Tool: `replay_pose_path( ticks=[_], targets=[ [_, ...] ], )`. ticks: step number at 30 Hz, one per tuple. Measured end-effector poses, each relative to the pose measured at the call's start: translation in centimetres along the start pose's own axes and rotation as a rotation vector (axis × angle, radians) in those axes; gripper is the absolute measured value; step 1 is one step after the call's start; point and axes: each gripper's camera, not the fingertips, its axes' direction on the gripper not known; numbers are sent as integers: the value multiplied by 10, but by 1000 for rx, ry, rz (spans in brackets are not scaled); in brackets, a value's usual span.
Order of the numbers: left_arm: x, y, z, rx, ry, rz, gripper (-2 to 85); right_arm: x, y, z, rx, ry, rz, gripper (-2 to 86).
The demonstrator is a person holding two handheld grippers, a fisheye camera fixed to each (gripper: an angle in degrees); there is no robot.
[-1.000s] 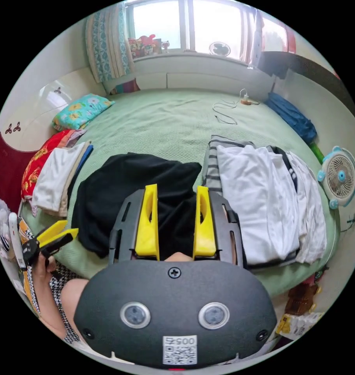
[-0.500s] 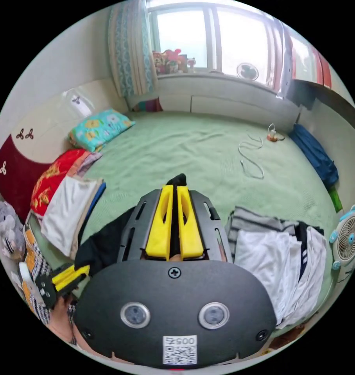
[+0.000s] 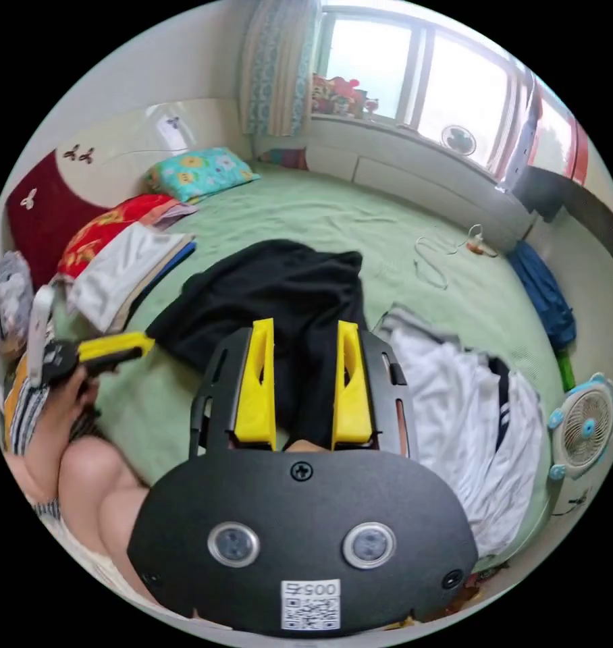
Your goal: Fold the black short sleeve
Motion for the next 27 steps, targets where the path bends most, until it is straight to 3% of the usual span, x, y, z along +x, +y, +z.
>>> replay_pose_path(
  ticks=[3, 9, 13, 16, 18, 22, 27],
  targets=[
    [0, -1, 8, -47, 78, -1, 105, -13, 40, 4, -30, 51, 19, 135],
    [3, -12, 19, -47, 7, -35, 161, -34, 49, 44, -134, 312, -71, 131],
    [12, -24, 38, -120, -41, -10, 163, -24, 44, 70, -160, 376, -77, 78],
    [21, -26, 33, -102, -150, -4, 125, -14, 40, 68, -144, 374, -65, 21],
    [23, -20, 17, -56, -108, 8, 35, -6, 37, 62, -139, 308, -25, -4],
    [24, -1, -28, 67, -70, -24, 18, 5, 36, 19, -46, 183, 56, -14],
    [39, 42, -102, 184, -61, -12, 9, -6, 44, -34, 9, 148, -8, -15]
  ],
)
